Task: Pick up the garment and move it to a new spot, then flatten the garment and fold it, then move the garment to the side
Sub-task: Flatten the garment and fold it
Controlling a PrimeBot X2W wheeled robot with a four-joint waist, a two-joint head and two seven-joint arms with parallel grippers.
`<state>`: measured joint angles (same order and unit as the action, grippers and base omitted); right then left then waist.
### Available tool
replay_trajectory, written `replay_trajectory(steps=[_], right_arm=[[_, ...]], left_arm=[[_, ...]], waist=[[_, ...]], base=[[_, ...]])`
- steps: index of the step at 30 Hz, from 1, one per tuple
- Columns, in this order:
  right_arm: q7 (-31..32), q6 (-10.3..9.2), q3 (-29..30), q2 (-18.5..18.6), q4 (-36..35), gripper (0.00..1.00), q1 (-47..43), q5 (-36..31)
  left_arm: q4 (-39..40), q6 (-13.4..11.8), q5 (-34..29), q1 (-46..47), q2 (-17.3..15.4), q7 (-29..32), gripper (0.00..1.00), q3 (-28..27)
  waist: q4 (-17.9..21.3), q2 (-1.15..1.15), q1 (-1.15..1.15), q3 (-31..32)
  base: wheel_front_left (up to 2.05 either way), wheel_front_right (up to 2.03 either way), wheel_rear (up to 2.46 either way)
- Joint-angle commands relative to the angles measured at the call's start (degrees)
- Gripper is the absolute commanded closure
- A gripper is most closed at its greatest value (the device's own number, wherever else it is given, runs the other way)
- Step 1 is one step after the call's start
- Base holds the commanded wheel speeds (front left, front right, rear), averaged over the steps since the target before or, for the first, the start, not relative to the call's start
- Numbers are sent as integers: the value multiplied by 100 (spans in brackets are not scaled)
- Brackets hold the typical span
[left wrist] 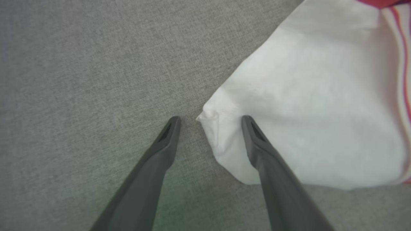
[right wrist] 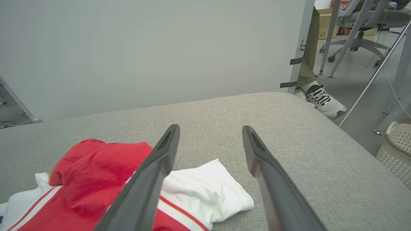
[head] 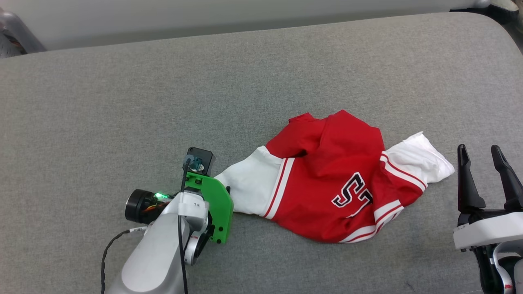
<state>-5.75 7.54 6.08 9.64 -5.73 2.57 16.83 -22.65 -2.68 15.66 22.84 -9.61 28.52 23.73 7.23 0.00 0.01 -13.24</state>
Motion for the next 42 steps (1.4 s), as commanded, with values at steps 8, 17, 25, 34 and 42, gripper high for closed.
replay_trajectory(steps=[8,17,25,34,42], right_arm=[[60,-5,-43,33,84,0,103,-53],[299,-5,-80,86,209,0,-35,-63],[484,-5,-93,92,241,0,-163,-95],[593,-5,-160,91,302,0,-184,-96],[757,-5,-223,235,236,0,-198,-77]], left_arm=[[-141,-39,216,-25,21,-509,100,-201],[383,-294,647,-399,-66,-1249,100,-837],[1007,-658,981,-1320,-340,-1287,100,-1393],[916,-660,1142,-1665,-230,-1328,0,-1369],[1203,-72,911,-1408,-221,-2588,0,-1113]], waist=[[-155,0,-1,-13],[-541,0,-1,286],[-891,0,-1,427],[-1050,0,-1,490],[-1212,0,-1,657]], base=[[0,0,0],[0,0,0],[0,0,0],[0,0,0],[0,0,0]])
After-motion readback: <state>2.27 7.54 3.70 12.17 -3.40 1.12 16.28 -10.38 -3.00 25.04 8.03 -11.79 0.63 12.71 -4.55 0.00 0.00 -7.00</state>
